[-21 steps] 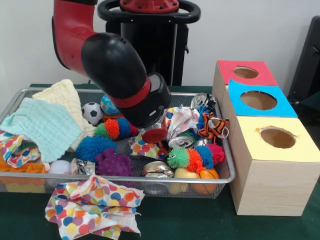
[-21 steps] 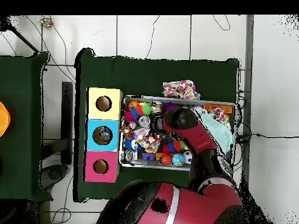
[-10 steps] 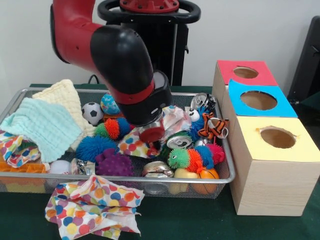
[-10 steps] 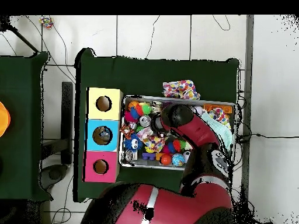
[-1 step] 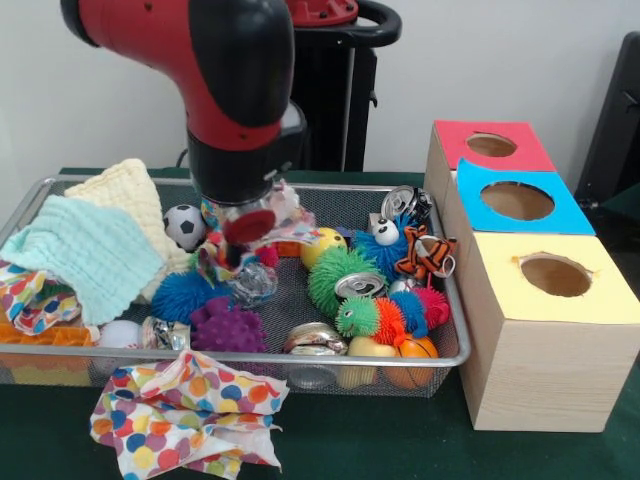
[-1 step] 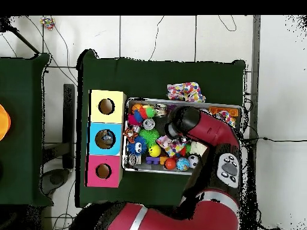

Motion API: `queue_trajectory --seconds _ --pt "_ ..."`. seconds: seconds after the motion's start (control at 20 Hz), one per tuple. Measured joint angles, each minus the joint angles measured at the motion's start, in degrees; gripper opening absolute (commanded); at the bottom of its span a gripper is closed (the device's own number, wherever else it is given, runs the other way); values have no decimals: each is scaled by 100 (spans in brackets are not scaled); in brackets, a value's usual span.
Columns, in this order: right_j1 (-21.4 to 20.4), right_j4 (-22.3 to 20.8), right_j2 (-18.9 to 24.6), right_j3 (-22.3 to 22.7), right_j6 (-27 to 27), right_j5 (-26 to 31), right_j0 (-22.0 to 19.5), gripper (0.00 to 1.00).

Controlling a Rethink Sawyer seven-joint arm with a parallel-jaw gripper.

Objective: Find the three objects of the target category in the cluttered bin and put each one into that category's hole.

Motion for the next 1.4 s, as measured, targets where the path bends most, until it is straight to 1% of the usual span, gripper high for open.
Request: queue_trajectory --seconds 0.05,0.1,0.25,0.5,0.7,1.0,1.4 --pt "-40 -42 -6 3 0 -22 -30 0" --pt "-131 -131 -17 3 0 -89 -150 0" --pt "-221 -213 -20 2 0 -212 -387 0" --pt "-268 -326 -20 1 0 -389 -689 0" --pt "-263 -445 -19 1 0 -529 -838 0" --pt "-222 -659 -19 2 0 -881 -967 0" --pt "-105 -982 -18 -3 0 -1299 -989 0"
